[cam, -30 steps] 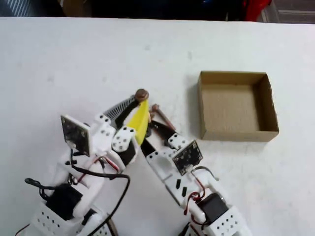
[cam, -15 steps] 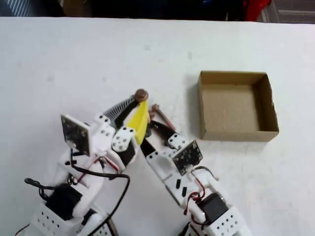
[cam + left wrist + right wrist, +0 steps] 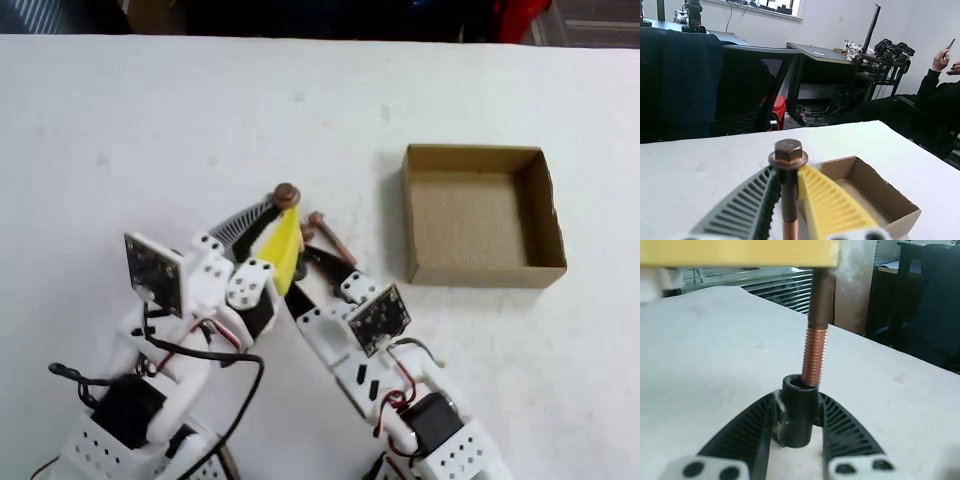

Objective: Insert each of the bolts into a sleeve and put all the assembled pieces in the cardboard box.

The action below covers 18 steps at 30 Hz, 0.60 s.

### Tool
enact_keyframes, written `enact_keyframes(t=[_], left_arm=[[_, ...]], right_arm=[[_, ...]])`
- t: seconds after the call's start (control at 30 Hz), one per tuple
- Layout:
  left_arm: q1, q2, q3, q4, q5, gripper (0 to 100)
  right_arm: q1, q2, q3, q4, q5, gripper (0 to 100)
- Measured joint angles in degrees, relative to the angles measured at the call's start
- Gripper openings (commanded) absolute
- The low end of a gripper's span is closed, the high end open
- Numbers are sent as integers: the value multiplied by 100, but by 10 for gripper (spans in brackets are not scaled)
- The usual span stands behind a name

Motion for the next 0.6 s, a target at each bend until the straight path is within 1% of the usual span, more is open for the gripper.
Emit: enact_keyframes(t=[0.33,0.6], left_arm=[[-35,0,0,0,9,20],[-53,-9,0,9,26,20]], right_arm=[[0,0,0,0,0,17],[149,0,0,0,0,16]])
